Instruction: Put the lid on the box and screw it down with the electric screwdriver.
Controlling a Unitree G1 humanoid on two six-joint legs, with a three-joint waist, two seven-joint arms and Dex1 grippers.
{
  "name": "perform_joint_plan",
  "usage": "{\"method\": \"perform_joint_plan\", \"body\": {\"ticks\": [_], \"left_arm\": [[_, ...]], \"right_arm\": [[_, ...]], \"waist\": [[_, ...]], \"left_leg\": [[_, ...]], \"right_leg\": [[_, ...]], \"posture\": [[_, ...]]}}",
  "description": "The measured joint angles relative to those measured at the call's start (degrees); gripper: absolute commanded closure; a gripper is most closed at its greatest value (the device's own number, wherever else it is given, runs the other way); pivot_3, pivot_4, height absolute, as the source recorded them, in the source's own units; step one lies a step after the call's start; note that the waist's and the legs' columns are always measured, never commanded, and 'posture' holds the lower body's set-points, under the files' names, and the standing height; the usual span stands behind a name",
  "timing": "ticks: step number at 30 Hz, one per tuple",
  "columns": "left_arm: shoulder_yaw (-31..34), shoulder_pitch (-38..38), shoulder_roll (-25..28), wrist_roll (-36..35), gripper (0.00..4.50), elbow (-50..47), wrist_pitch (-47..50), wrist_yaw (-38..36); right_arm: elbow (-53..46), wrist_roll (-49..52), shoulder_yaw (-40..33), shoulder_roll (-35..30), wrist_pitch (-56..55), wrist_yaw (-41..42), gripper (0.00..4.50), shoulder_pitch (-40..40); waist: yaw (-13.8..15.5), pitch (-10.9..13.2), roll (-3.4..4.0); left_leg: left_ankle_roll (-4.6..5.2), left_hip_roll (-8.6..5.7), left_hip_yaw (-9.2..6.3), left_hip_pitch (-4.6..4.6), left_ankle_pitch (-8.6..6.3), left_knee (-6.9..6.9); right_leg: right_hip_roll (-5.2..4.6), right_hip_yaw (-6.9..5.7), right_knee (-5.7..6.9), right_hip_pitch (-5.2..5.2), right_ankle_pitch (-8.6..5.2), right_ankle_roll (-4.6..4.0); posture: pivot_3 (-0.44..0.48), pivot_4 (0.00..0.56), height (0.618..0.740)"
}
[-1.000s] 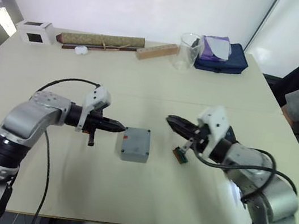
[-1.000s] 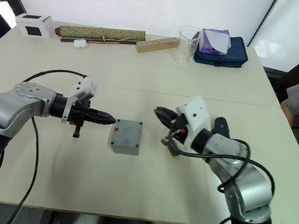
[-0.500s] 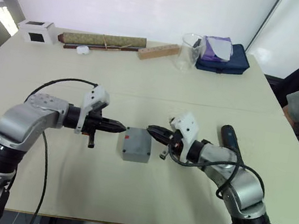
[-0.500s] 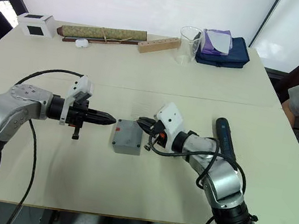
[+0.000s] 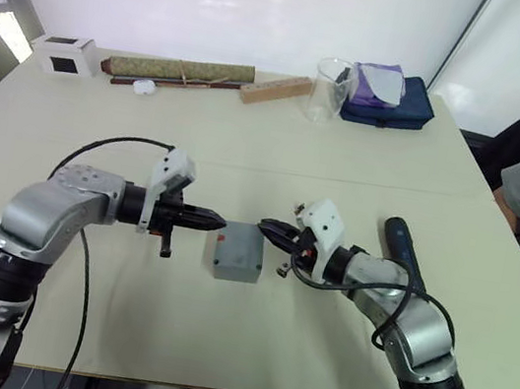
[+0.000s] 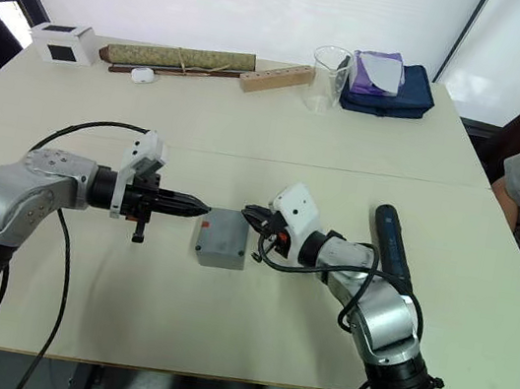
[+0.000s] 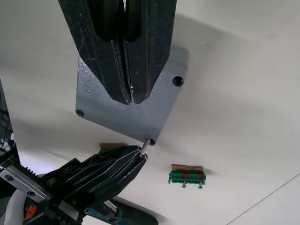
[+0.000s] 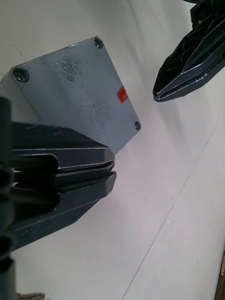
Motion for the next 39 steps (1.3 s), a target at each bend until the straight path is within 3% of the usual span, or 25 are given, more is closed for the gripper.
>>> {"method": "perform_joint_plan", "body": {"ticks": [15, 19, 24, 27, 31, 36, 39], "left_arm": [[-0.56, 0.0, -0.4, 0.19, 4.5, 0.29, -0.59, 0.0], [-0.73, 0.0, -0.4, 0.23, 4.5, 0.78, -1.21, 0.01], [-0.82, 0.0, -0.4, 0.23, 4.5, 0.8, -1.28, 0.01], [-0.82, -0.02, -0.46, 0.23, 4.5, 0.83, -1.3, 0.01], [-0.83, -1.43, -1.93, -0.08, 4.5, 1.3, -1.27, -0.04], [-1.02, -4.88, -2.76, -0.75, 4.5, 1.11, -1.41, -1.34], [-1.39, -6.54, -3.38, -0.9, 4.5, 0.6, -2.26, -2.41]], "right_arm": [[1.05, -0.02, -0.02, 0.15, 0.65, -0.12, 4.43, 0.09], [1.13, -0.13, 0.02, 0.14, 0.74, -0.19, 3.15, 0.09], [1.14, -0.23, 0.02, 0.12, 0.98, -0.27, 1.0, 0.09], [0.95, -0.15, -0.15, -0.22, 1.57, -0.2, 0.09, 0.08], [-1.77, 2.27, -3.92, -2.22, 5.2, 0.18, 0.09, -0.07], [-6.21, 12.51, -17.43, -7.63, 19.79, -0.01, 0.09, -3.83], [-5.2, 16.49, -25.55, -18.65, 32.91, 0.41, 0.09, -8.35]], "waist": [[0.02, 0.0, 0.0], [0.02, 0.0, 0.0], [0.02, 0.0, 0.0], [0.02, 0.0, 0.0], [0.28, 0.01, 0.0], [0.26, 0.01, 0.01], [0.29, 0.07, 0.11]], "left_leg": [[0.0, 0.0, 0.0, 0.0, 0.0, 0.0], [0.0, 0.0, 0.0, 0.0, 0.0, 0.0], [0.0, 0.0, 0.0, 0.0, 0.0, 0.0], [0.0, 0.0, 0.0, 0.0, 0.0, 0.0], [0.0, -0.02, 0.0, -0.04, 0.0, 0.0], [0.0, -0.02, 0.0, -0.02, 0.0, 0.0], [0.0, -0.04, 0.01, -0.05, 0.0, -0.03]], "right_leg": [[0.0, 0.0, 0.0, 0.0, 0.0, 0.0], [0.0, 0.0, 0.0, 0.0, 0.0, 0.0], [0.0, 0.0, 0.0, 0.0, 0.0, 0.0], [0.0, 0.0, 0.0, 0.0, 0.0, 0.0], [-0.03, -0.01, -0.01, 0.0, 0.0, 0.0], [-0.03, 0.0, -0.02, 0.02, 0.0, 0.0], [-0.05, 0.0, -0.06, 0.0, 0.0, -0.01]], "posture": [[0.0, 0.15, 0.74], [0.0, 0.15, 0.74], [0.0, 0.15, 0.74], [0.0, 0.15, 0.74], [0.0, 0.15, 0.74], [0.0, 0.15, 0.74], [0.0, 0.15, 0.74]]}}
